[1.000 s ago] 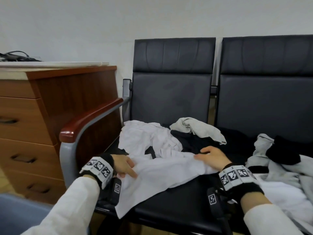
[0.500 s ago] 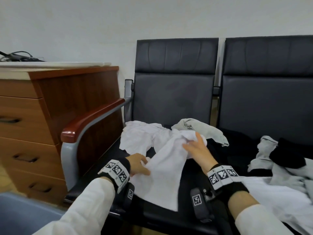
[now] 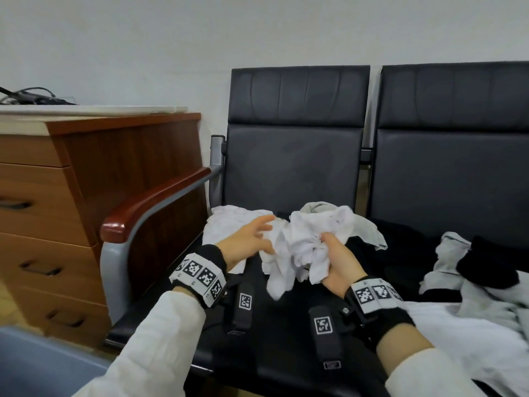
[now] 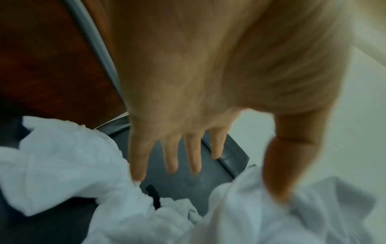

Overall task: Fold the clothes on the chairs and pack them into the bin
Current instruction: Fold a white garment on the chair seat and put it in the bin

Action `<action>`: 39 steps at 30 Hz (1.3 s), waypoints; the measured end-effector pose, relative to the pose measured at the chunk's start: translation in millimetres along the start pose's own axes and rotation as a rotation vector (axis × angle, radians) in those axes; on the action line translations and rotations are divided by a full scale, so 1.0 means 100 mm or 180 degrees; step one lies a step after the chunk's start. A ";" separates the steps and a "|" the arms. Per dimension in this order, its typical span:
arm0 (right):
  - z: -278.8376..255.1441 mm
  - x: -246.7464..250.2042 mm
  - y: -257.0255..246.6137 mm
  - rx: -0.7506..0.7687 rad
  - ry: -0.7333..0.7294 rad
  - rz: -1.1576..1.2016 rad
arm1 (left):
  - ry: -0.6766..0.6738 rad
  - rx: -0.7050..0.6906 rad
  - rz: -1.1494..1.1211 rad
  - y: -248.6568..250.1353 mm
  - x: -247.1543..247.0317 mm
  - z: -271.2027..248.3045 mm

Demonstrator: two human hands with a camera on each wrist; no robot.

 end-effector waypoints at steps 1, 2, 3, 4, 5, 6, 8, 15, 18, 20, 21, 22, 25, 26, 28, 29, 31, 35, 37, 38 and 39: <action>-0.01 0.00 -0.02 -0.0104 -0.0253 0.0128 | -0.0244 -0.0015 0.0061 -0.04 -0.08 0.00; -0.02 0.00 -0.03 -0.0151 -0.0432 0.0265 | -0.0440 -0.0061 0.0093 -0.09 -0.16 -0.01; -0.04 -0.05 -0.03 -0.0171 -0.0589 0.0277 | -0.0511 -0.0093 0.0105 -0.11 -0.23 -0.02; -0.04 -0.06 -0.01 -0.0166 -0.0626 0.0197 | -0.0464 -0.0140 0.0056 -0.14 -0.27 -0.01; -0.01 -0.05 -0.01 -0.0121 -0.0523 0.0120 | -0.0319 -0.0172 0.0002 -0.15 -0.24 0.00; 0.01 -0.03 -0.04 -0.0051 -0.0394 0.0001 | -0.0182 -0.0254 -0.0067 -0.14 -0.21 0.01; 0.08 0.12 -0.12 0.0127 0.0043 -0.0098 | 0.0238 -0.0385 -0.0101 -0.11 -0.03 0.05; 0.20 0.74 -0.07 -0.0116 0.1241 -0.2004 | 0.0538 0.0487 0.0099 -0.34 0.51 0.01; 0.20 0.76 0.02 -0.0492 0.1283 -0.4128 | 0.0412 0.1169 0.0849 -0.62 0.61 -0.03; 0.14 0.75 0.00 -0.0284 0.1558 -0.4471 | 0.0871 0.1256 0.1529 -0.71 0.76 -0.04; 0.09 0.70 -0.04 0.0100 0.1615 -0.4258 | 0.1157 0.1269 0.1864 -0.73 0.85 -0.06; 0.08 0.64 -0.08 0.0524 0.1531 -0.4023 | 0.1354 0.1371 0.2085 -0.72 0.91 -0.11; 0.05 0.39 -0.09 0.1260 0.0812 -0.3496 | 0.1195 0.1716 0.2088 -0.78 1.04 -0.14; 0.05 0.33 -0.05 0.1249 0.0630 -0.3591 | 0.0956 0.1850 0.2056 -0.80 1.02 -0.16; 0.05 0.25 0.07 0.1017 0.0347 -0.4239 | 0.0502 0.2063 0.2265 -0.84 0.98 -0.20; 0.05 0.25 0.13 0.0827 0.0239 -0.4678 | 0.0440 0.2154 0.2379 -0.89 0.98 -0.22; 0.08 0.29 0.18 0.0634 0.0206 -0.5144 | 0.0538 0.2295 0.2472 -0.96 0.99 -0.26; 0.12 0.36 0.10 0.0716 0.0532 -0.4995 | 0.0652 0.2296 0.2203 -0.97 0.99 -0.34; 0.16 0.40 0.00 0.0816 0.0743 -0.3947 | 0.0808 0.2069 0.1568 -0.91 1.01 -0.32; 0.17 0.45 -0.08 0.0898 0.0910 -0.3270 | 0.1011 0.1892 0.1069 -0.86 1.03 -0.31; 0.15 0.49 -0.17 0.0977 0.1093 -0.2635 | 0.1227 0.1696 0.0472 -0.80 1.07 -0.30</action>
Point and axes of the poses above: each hand's wrist, its own z-axis towards the middle knuckle, its own x-axis out of the back of the hand, y = z × x, the point moved 4 cm from there along z, towards the middle knuckle, and after that the axes turned 2 degrees about -z, right-handed, at the moved point
